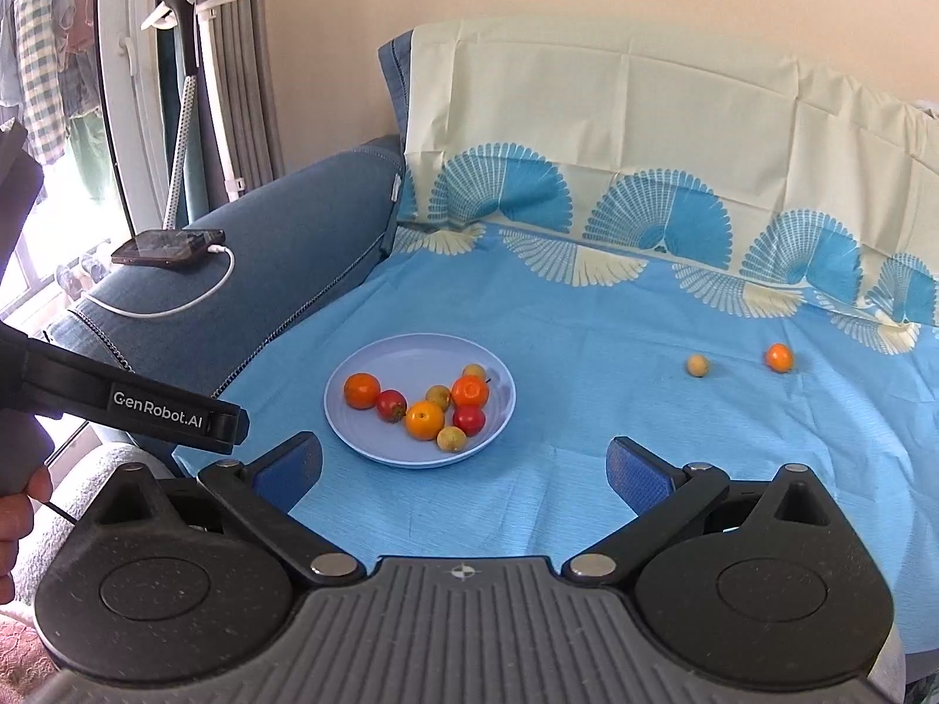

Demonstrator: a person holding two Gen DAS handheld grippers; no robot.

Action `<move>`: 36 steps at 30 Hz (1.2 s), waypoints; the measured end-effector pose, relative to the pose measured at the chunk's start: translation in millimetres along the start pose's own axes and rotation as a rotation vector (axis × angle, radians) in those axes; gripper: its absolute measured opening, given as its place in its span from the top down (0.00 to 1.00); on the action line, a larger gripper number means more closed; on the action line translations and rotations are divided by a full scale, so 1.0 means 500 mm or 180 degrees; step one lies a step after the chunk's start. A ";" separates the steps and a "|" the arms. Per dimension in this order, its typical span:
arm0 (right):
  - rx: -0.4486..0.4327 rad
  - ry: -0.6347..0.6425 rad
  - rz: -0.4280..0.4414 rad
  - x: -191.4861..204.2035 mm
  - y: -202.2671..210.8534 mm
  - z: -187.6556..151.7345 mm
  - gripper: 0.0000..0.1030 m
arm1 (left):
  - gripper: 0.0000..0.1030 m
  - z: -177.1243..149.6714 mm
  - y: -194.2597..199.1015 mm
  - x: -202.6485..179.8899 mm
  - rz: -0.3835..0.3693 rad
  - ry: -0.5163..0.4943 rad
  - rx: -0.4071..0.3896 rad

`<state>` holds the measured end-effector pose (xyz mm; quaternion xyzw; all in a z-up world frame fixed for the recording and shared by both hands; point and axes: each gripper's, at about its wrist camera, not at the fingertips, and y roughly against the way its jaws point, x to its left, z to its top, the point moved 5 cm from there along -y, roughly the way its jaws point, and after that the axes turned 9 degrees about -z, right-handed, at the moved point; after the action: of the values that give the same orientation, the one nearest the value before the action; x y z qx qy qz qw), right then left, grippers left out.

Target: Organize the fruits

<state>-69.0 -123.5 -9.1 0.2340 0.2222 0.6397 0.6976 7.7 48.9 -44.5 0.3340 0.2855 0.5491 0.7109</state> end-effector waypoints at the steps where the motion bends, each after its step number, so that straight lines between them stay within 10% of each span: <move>1: -0.0011 -0.0002 0.0000 0.000 0.003 -0.001 0.01 | 0.00 0.000 0.004 0.000 0.0006 -0.0004 -0.0020; 36: 0.0074 0.0024 -0.0015 0.011 -0.008 -0.006 0.01 | 0.00 0.005 -0.004 0.000 0.0012 0.0002 0.0001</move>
<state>-67.3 -118.2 -13.8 0.2392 0.2328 0.6363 0.6955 10.7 48.2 -44.6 0.3345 0.2852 0.5506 0.7097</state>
